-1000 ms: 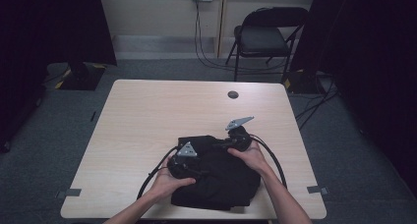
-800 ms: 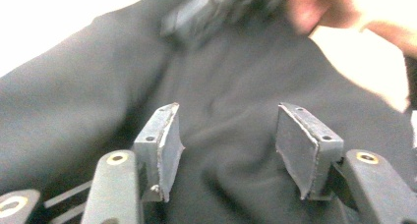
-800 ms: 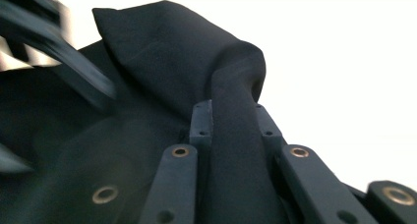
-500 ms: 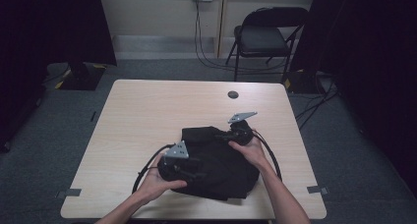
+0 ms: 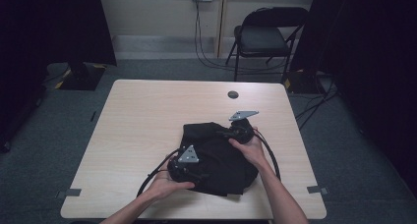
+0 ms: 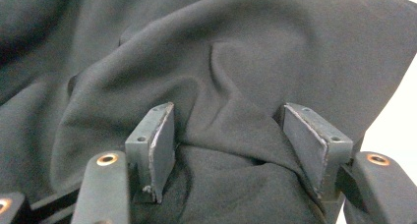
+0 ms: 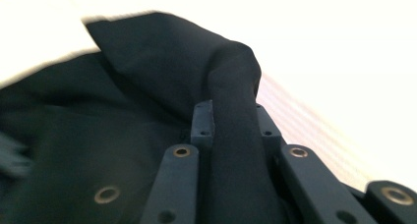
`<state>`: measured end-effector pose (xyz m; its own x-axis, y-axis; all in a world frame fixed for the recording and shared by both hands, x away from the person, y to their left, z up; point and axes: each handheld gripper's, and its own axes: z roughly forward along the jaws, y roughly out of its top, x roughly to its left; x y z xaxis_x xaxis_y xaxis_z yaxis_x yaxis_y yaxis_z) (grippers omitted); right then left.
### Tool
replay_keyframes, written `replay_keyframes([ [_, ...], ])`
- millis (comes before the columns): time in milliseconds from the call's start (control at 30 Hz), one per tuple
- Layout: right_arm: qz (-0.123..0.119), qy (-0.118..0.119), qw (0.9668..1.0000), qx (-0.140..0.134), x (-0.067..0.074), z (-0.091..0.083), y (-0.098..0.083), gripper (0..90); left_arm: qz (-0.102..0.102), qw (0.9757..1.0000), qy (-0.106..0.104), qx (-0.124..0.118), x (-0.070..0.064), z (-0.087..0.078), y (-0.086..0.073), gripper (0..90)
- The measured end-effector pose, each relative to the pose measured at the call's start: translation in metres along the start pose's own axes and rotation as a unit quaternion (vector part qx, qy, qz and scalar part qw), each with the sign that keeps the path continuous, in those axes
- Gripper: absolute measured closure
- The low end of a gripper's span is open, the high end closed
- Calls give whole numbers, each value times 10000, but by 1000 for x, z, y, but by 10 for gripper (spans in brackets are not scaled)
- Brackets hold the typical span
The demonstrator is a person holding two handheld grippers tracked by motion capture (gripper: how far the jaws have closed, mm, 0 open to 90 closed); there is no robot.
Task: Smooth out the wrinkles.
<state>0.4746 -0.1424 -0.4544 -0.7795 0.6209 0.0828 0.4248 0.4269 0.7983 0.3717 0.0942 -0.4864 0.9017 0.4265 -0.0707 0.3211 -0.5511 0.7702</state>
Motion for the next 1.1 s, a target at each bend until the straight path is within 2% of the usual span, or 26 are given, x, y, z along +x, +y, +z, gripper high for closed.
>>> replay_keyframes([
  [33,-110,-39,9999,-54,6,-5,3,774,-7,10000,-29,-16,1,0,-1,387],
  [133,-340,126,9991,-223,23,-19,7,775,-81,10000,-26,-39,2,-1,-1,400],
  [233,-580,233,9976,-281,42,-31,8,777,30,9999,103,-52,-2,0,-2,406],
  [333,-782,359,9960,-224,61,-41,5,779,-20,9999,119,-70,-2,0,-2,408],
  [400,-845,521,9949,-196,71,-47,-1,779,52,9999,117,-76,-2,-1,-3,410],
  [533,-741,685,9949,-1,87,-50,-24,771,91,9997,173,-139,-3,-1,-4,421],
  [633,-593,810,9949,51,92,-48,-36,754,111,9995,243,-173,-5,-1,-5,425],
  [700,-588,829,9947,148,95,-46,-40,733,106,9995,256,-176,-6,-1,-4,429],
  [767,-455,922,9946,130,95,-48,-43,724,134,9994,259,-199,-6,-1,-5,430],
  [867,-362,933,9949,128,97,-53,-49,705,170,9992,304,-197,-8,-1,-5,431],
  [933,-393,930,9948,148,99,-56,-54,704,183,9991,319,-209,-8,-1,-5,432],
  [1033,-239,953,9950,162,101,-57,-61,704,223,9990,340,-192,-7,0,-4,444],
  [1100,-281,907,9952,226,104,-54,-65,708,305,9986,376,-190,-7,0,-4,450],
])
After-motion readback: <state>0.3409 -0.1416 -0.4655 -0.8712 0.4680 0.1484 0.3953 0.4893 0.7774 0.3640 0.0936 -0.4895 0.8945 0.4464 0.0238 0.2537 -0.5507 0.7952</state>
